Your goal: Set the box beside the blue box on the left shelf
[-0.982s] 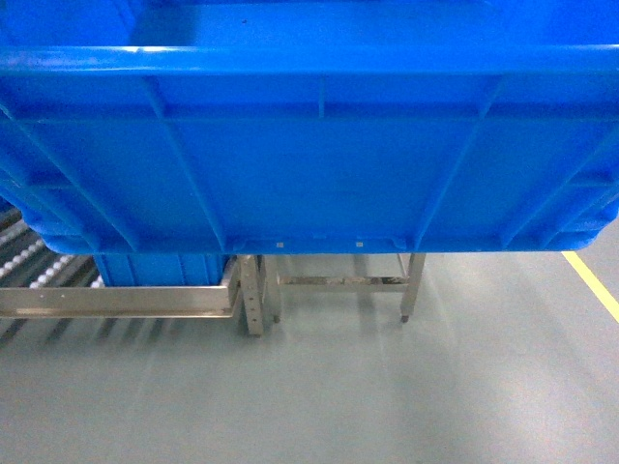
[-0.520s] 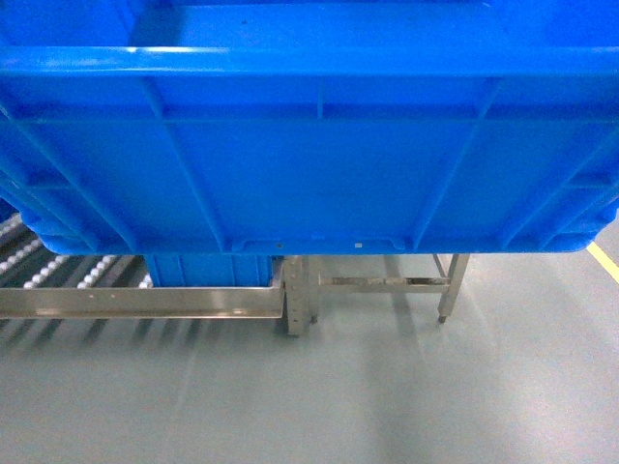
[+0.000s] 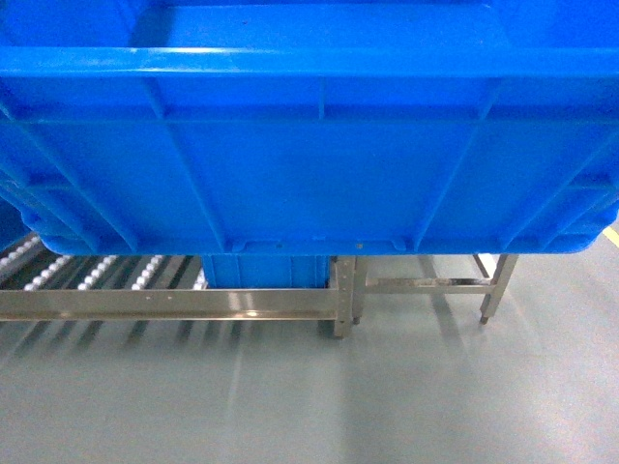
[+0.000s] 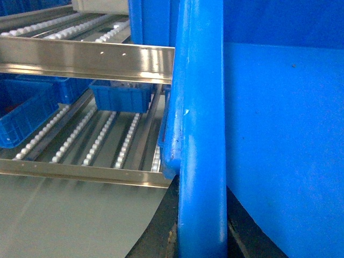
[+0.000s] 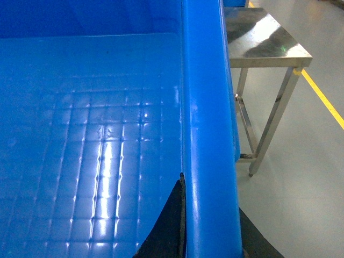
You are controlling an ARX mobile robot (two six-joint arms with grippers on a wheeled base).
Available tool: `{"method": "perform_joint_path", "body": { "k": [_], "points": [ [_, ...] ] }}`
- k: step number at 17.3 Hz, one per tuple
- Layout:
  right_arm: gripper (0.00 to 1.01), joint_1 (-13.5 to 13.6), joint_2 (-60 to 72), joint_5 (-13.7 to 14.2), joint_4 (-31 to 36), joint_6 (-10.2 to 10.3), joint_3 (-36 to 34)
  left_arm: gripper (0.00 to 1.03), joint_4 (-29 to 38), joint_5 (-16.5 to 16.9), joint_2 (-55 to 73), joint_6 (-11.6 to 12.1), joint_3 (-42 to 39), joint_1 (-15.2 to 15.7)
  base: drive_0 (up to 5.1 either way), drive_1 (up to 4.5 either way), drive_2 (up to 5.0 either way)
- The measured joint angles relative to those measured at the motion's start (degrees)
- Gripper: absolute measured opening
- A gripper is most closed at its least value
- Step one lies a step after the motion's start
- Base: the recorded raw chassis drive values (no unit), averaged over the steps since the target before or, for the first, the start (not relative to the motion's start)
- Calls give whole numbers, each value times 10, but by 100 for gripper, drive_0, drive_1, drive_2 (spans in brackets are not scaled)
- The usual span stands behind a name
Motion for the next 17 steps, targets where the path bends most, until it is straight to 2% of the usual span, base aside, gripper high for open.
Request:
{"method": "perform_joint_path", "body": {
  "k": [17],
  "points": [
    [8, 0, 0, 0, 1, 0, 0, 9, 0, 0, 0, 0, 0, 0, -502, 244, 244]
  ]
}}
